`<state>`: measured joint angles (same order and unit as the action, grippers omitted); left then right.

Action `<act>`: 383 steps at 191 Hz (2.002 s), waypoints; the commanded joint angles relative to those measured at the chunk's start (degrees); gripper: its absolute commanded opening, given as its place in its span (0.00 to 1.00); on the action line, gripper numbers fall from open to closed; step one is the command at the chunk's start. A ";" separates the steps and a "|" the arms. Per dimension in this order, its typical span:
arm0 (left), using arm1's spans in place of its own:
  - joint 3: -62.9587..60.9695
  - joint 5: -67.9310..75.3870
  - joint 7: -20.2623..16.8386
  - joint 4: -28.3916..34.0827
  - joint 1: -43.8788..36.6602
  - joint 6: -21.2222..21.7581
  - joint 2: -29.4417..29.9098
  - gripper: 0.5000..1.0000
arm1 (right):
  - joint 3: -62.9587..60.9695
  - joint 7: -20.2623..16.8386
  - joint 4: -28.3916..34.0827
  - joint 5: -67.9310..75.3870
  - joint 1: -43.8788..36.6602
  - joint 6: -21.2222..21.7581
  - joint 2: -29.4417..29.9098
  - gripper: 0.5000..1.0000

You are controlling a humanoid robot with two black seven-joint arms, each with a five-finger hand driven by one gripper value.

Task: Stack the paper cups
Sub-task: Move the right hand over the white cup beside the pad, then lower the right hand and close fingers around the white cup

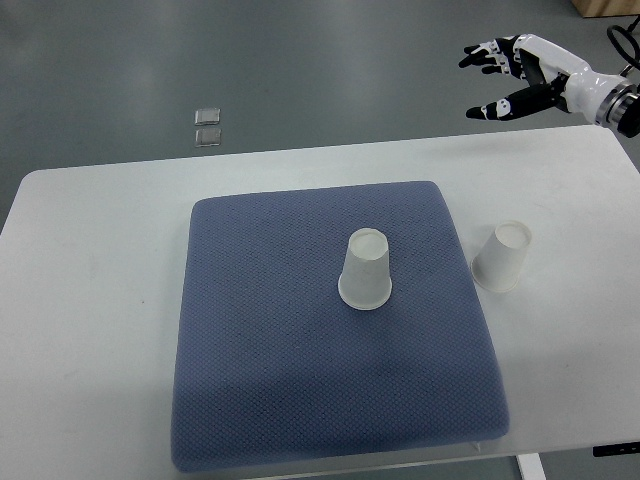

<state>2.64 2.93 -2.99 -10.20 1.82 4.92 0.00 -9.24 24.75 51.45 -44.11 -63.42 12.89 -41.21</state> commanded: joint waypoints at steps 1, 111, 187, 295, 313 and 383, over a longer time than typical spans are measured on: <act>0.00 0.06 0.00 0.00 0.03 0.00 0.00 1.00 | 0.46 0.12 3.48 -10.83 -0.03 1.61 -3.00 0.83; 0.00 -0.03 0.00 0.00 0.03 0.00 0.00 1.00 | 9.51 1.18 12.62 -43.26 -3.20 -0.23 -5.72 0.83; 0.00 0.06 0.00 0.00 -0.06 0.00 0.00 1.00 | 11.00 0.56 10.34 -43.08 0.05 -5.77 -3.88 0.83; 0.00 0.06 0.00 0.00 0.03 0.00 0.00 1.00 | 11.00 0.56 5.85 -43.08 6.47 -12.01 -1.06 0.83; 0.00 -0.03 0.00 0.00 0.03 0.00 0.00 1.00 | 11.00 0.47 5.24 -43.08 6.65 -12.45 -0.89 0.83; 0.00 -0.03 0.00 0.00 0.03 0.00 0.00 1.00 | 11.09 0.47 4.88 -43.17 7.26 -12.98 0.52 0.61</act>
<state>2.64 2.93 -2.99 -10.19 1.78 4.92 0.00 1.76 25.30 56.34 -87.17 -56.35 -0.08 -41.19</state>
